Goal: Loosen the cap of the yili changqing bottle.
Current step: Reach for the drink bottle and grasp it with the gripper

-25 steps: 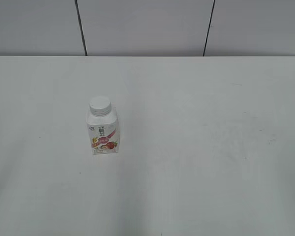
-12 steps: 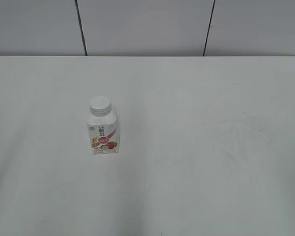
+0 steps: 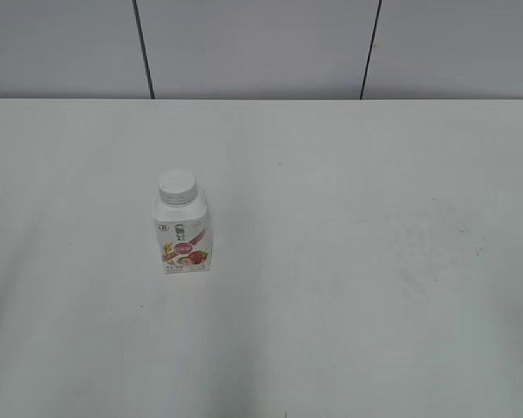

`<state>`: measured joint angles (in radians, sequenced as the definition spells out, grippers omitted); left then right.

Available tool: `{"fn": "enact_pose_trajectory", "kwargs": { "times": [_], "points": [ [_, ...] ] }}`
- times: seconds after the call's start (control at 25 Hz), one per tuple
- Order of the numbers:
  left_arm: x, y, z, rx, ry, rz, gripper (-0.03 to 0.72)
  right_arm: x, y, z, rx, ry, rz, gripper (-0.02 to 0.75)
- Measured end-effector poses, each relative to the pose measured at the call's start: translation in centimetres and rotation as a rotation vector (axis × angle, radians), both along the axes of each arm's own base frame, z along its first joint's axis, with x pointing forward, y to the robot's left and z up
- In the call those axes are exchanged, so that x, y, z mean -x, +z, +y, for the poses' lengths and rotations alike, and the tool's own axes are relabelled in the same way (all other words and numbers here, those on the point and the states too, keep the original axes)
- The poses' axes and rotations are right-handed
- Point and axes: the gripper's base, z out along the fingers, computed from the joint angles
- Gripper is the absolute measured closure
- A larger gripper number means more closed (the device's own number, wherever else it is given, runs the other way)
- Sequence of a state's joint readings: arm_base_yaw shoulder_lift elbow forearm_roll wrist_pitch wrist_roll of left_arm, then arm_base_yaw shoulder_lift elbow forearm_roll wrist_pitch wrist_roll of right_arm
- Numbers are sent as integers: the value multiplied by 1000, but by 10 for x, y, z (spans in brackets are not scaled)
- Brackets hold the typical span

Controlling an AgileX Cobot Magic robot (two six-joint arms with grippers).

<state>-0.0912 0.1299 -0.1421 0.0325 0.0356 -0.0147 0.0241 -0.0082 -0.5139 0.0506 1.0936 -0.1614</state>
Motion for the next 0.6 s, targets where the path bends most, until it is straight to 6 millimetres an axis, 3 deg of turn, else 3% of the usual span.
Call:
{"fn": "enact_pose_trajectory", "kwargs": {
  "times": [0.48,0.6],
  "points": [
    [-61,-2,-10,-65,-45,-10,185,0,0,0,0,0,0,152],
    [-79,-13,-17,-129,-102,16,184,0,0,0,0,0,0,152]
  ]
}}
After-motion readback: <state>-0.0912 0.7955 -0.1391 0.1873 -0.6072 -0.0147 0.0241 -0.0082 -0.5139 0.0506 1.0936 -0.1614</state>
